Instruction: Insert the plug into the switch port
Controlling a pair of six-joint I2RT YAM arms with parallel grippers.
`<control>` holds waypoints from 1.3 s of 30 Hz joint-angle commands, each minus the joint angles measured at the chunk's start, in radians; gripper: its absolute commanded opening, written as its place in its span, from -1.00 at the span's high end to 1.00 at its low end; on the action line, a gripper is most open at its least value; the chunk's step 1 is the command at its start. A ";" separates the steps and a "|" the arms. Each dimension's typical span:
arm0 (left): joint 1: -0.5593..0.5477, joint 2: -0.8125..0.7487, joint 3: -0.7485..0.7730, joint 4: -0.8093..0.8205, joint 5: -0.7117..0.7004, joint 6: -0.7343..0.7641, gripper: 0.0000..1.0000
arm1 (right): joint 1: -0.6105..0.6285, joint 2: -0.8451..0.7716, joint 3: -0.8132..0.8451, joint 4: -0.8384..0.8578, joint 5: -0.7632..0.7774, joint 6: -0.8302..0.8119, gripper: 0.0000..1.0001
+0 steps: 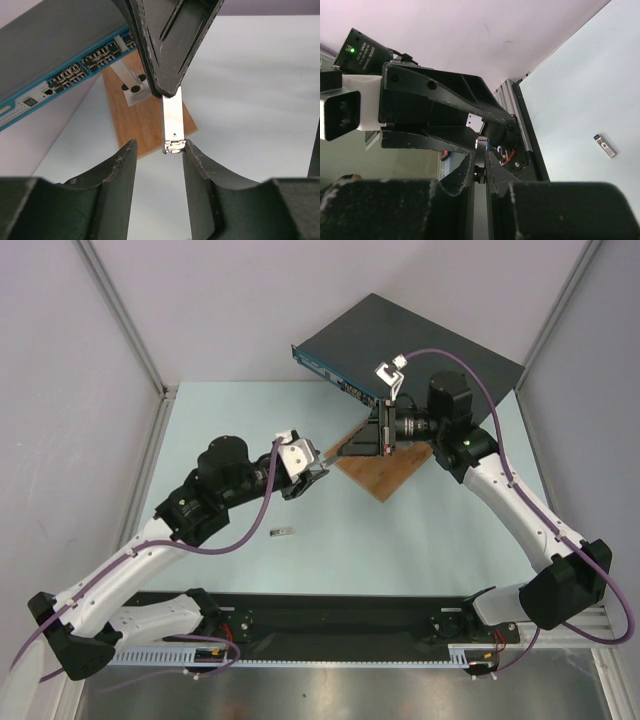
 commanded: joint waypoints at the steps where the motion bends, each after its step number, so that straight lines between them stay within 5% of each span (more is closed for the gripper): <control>1: -0.005 -0.007 0.004 0.095 0.024 0.027 0.10 | 0.006 0.000 -0.003 0.050 -0.016 0.040 1.00; 12: -0.033 0.001 0.003 0.092 0.032 0.053 0.52 | -0.004 0.011 -0.006 0.060 -0.010 0.059 1.00; 17: -0.039 0.014 0.016 0.077 0.035 0.050 0.99 | -0.010 0.009 -0.003 0.059 -0.003 0.053 0.99; 21: -0.041 0.039 0.047 0.043 0.024 0.007 0.99 | -0.059 0.006 0.059 -0.044 0.056 -0.032 0.17; 23: -0.044 0.071 0.068 -0.001 -0.003 -0.050 0.99 | -0.115 -0.004 0.104 -0.092 0.105 -0.075 -0.09; 29: -0.081 0.206 0.216 -0.150 -0.110 -0.243 0.99 | -0.246 -0.098 0.170 -0.221 0.273 -0.179 -0.35; 34: -0.151 0.371 0.363 -0.188 -0.342 -0.404 0.99 | -0.435 -0.196 0.173 -0.309 0.402 -0.216 -0.42; 39: -0.154 0.525 0.536 -0.219 -0.379 -0.478 0.99 | -0.638 -0.273 0.096 -0.428 0.367 -0.247 -0.42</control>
